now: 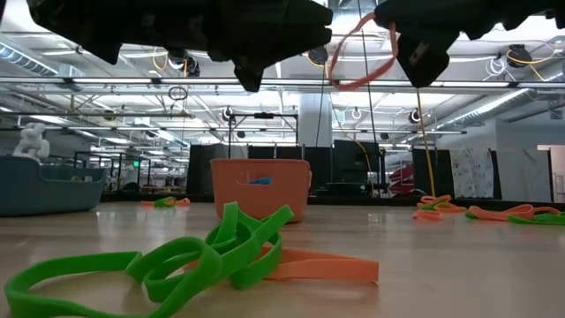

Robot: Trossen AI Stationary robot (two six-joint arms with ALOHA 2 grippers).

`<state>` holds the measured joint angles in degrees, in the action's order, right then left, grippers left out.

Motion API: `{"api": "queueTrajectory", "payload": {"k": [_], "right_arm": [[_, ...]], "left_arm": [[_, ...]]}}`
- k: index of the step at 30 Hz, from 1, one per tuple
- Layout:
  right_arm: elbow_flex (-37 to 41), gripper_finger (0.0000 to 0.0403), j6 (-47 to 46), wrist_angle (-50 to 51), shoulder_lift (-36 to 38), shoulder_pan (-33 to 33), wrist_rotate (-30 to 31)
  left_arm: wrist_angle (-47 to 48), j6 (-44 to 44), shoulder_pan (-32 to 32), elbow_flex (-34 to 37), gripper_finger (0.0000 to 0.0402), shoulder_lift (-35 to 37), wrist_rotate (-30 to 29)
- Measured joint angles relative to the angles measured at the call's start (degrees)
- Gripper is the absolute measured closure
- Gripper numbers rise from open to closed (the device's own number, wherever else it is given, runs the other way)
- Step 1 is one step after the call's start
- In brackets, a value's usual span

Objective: Sort rubber bands into baskets
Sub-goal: Put the orange rubber band into the blue bin

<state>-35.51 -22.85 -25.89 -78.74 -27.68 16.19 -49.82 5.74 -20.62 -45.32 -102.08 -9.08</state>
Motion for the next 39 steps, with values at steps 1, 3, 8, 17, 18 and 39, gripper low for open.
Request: {"api": "queueTrajectory", "payload": {"k": [1,3,8,17,18,39], "right_arm": [[0.0,0.0402,0.0,0.0,0.0,0.0,0.0],[0.0,0.0402,0.1,0.0,0.0,0.0,0.0],[0.0,0.0402,0.6,-0.4,0.0,1.0,0.0],[0.0,0.0402,1.7,-2.4,0.0,3.4,-1.9],[0.0,0.0402,1.7,-2.6,0.0,3.7,-2.0],[0.0,0.0403,4.1,-3.0,0.0,4.4,-2.8]], "left_arm": [[0.0,0.0,0.0,0.0,0.0295,0.0,0.0],[0.0,0.0,0.0,0.0,0.0295,0.0,0.0],[0.0,0.0,0.0,0.0,0.0295,0.0,0.0],[0.0,0.2,0.0,0.0,0.0295,0.0,0.1],[0.0,0.5,0.0,0.0,0.0295,0.0,0.1],[1.2,1.4,1.0,0.0,0.0396,0.0,0.3]]}}
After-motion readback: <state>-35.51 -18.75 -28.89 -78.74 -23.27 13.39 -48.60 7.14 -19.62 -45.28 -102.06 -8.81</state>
